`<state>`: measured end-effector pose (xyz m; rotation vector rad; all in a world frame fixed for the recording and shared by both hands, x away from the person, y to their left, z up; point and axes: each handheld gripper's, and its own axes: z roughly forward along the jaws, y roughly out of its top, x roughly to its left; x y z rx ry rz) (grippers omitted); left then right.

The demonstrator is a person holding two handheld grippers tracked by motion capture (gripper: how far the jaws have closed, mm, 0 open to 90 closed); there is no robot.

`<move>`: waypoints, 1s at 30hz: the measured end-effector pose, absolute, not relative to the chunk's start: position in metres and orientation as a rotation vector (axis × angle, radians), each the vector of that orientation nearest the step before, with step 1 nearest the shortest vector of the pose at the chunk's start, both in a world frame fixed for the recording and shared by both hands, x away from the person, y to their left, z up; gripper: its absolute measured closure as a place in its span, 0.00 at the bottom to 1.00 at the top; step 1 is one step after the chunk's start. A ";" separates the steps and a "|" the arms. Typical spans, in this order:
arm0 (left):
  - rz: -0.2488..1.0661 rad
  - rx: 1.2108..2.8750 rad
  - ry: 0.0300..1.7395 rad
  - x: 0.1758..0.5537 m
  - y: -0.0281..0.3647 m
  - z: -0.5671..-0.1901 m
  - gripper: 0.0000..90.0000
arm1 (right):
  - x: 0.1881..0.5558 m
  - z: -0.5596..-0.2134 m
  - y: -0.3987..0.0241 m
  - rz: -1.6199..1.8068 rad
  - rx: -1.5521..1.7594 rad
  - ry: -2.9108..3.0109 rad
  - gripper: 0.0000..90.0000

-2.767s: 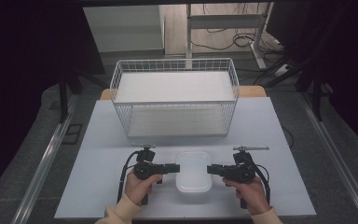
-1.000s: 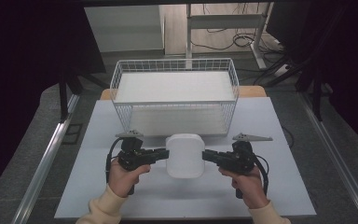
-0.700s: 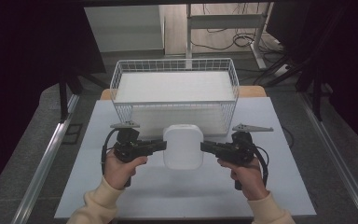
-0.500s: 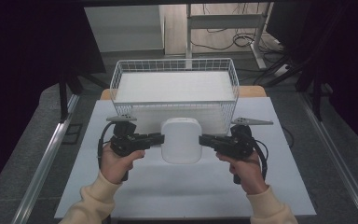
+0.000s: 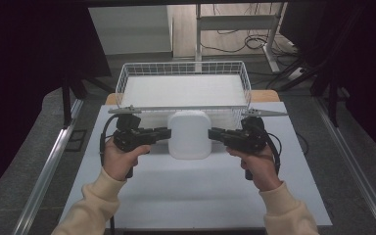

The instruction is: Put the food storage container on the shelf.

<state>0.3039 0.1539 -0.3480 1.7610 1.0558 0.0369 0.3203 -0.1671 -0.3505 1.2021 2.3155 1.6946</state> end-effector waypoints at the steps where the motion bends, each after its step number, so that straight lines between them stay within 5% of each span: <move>1: 0.044 1.761 1.057 0.306 0.153 -0.344 0.88 | 0.324 -0.345 -0.167 1.693 1.204 2.308 0.88; 30: 0.055 1.738 1.065 0.375 0.171 -0.284 0.88 | 0.389 -0.283 -0.150 1.714 1.210 2.302 0.88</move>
